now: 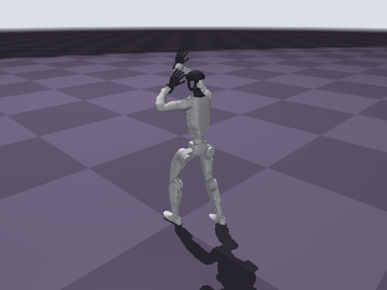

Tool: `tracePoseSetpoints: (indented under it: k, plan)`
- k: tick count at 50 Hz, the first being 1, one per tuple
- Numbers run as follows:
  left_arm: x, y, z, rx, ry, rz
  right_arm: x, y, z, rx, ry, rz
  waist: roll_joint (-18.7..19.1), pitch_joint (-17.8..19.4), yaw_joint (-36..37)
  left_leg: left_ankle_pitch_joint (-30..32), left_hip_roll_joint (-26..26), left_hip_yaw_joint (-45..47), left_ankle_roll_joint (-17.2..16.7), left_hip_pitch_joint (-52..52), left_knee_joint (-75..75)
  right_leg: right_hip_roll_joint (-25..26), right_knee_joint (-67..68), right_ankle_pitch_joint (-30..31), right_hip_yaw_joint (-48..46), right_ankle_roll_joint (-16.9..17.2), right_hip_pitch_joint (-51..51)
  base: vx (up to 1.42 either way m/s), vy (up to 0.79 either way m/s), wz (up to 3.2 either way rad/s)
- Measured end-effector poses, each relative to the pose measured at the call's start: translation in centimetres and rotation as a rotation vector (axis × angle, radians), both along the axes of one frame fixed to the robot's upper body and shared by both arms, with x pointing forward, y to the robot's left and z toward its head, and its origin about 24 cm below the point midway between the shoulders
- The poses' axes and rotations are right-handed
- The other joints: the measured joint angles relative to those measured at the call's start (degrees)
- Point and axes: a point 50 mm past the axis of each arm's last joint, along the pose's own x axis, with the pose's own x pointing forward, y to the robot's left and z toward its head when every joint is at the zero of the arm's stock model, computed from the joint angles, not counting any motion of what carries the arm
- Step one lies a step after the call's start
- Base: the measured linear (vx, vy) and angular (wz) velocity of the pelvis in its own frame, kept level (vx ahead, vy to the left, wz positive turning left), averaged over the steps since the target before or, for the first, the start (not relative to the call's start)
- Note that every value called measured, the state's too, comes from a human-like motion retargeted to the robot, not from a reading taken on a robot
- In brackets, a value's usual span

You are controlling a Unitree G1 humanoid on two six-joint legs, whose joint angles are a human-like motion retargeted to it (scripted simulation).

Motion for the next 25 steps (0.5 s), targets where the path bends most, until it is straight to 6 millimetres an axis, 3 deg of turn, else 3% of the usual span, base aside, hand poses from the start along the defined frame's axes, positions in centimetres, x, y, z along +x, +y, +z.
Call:
tracePoseSetpoints:
  k: [3,6,11,12,13,14,17,20,25]
  plan:
    - [0.1,0.0,0.0,0.009,0.016,0.003,0.3,0.3,-0.4,-0.013,0.014,0.005,0.5,-0.6,1.4,4.2,-1.2,-3.1,0.5,2.6,-5.3,0.7,1.9,-0.1,1.0,-1.2,0.8,0.49,0.10,-0.45]
    - [0.2,0.1,-0.1,0.014,0.028,0.012,0.7,0.6,-0.7,-0.023,0.028,0.008,0.3,-1.4,1.5,4.3,-1.6,-3.7,1.9,5.6,-6.6,0.5,5.1,1.9,1.3,-1.8,1.0,0.50,0.14,-0.22]
    - [0.2,0.1,-0.5,0.042,0.010,0.068,0.5,0.1,-0.5,-0.010,0.019,0.001,0.5,0.2,-1.8,1.3,-0.5,-3.5,1.1,13.8,-8.6,1.0,24.1,11.4,2.9,-1.5,-4.2,0.47,0.17,0.02]
    - [0.2,0.2,-0.4,0.041,-0.002,0.096,0.8,-0.8,-0.3,0.030,0.023,-0.027,0.5,0.8,-2.7,1.1,-0.3,-3.5,1.1,15.5,-9.4,1.2,29.6,14.1,3.4,-1.2,-6.6,0.39,0.15,0.04]
    - [0.4,0.5,-0.1,0.030,-0.016,0.157,1.7,-3.8,-0.2,0.155,0.041,-0.121,0.1,1.4,-3.9,1.5,-0.2,-3.4,1.3,17.0,-10.5,1.3,35.0,16.6,3.7,-0.9,-9.6,0.38,0.15,0.00]
    - [0.4,0.5,0.0,0.030,-0.025,0.181,2.0,-4.6,-0.3,0.199,0.050,-0.155,-0.1,1.7,-4.8,1.5,0.0,-3.3,1.4,18.3,-11.3,1.0,39.4,17.8,3.5,-1.2,-12.3,0.37,0.13,-0.01]
    - [0.1,0.4,0.0,0.031,-0.036,0.193,2.2,-4.1,-0.6,0.211,0.060,-0.167,0.4,2.1,-6.5,0.7,0.6,-2.7,1.6,21.2,-12.5,-1.0,47.0,16.5,0.6,-4.0,-19.2,0.37,0.12,-0.08]
    - [0.0,0.3,0.1,0.025,-0.042,0.188,2.3,-3.7,-0.7,0.212,0.065,-0.169,0.5,2.3,-8.0,-0.5,0.2,-2.2,1.4,22.8,-12.6,-3.1,45.2,13.5,-2.0,-5.2,-24.1,0.37,0.06,-0.05]
    - [-0.3,0.1,0.1,0.022,-0.072,0.175,2.0,-3.1,-0.6,0.211,0.057,-0.165,-1.4,1.1,-11.0,-3.3,-3.2,-2.3,-0.1,24.8,-13.4,-5.2,23.9,9.5,-4.2,-2.0,-26.6,0.44,0.01,0.13]
